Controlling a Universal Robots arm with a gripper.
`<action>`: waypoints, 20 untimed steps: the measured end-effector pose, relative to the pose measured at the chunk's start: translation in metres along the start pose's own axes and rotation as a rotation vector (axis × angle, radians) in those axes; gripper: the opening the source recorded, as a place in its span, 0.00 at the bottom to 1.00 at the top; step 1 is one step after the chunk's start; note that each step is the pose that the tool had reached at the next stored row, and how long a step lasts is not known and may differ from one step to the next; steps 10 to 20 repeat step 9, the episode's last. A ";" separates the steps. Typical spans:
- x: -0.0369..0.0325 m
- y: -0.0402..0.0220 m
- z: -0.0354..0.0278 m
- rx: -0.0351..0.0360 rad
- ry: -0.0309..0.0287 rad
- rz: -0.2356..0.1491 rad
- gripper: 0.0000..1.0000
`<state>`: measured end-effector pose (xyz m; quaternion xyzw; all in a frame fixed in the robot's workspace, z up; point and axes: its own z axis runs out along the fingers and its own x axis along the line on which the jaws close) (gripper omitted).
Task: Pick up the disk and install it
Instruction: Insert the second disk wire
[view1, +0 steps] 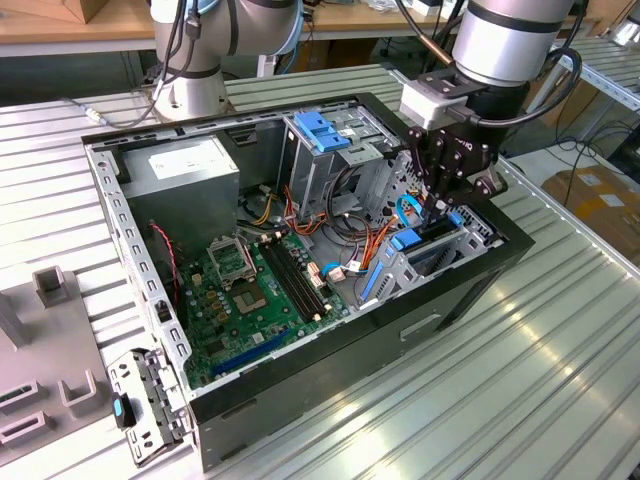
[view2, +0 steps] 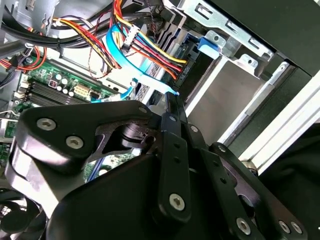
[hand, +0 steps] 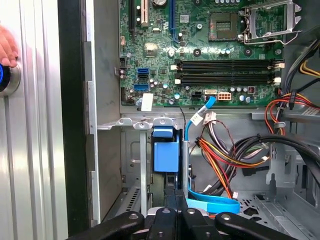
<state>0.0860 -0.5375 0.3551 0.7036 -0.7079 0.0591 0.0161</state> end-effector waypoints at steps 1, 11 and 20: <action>0.0000 0.0000 0.0000 0.0000 -0.0007 0.000 0.11; 0.0000 0.0000 0.0000 -0.0001 -0.0064 0.000 0.11; 0.0000 0.0000 0.0000 -0.0001 -0.0064 0.000 0.11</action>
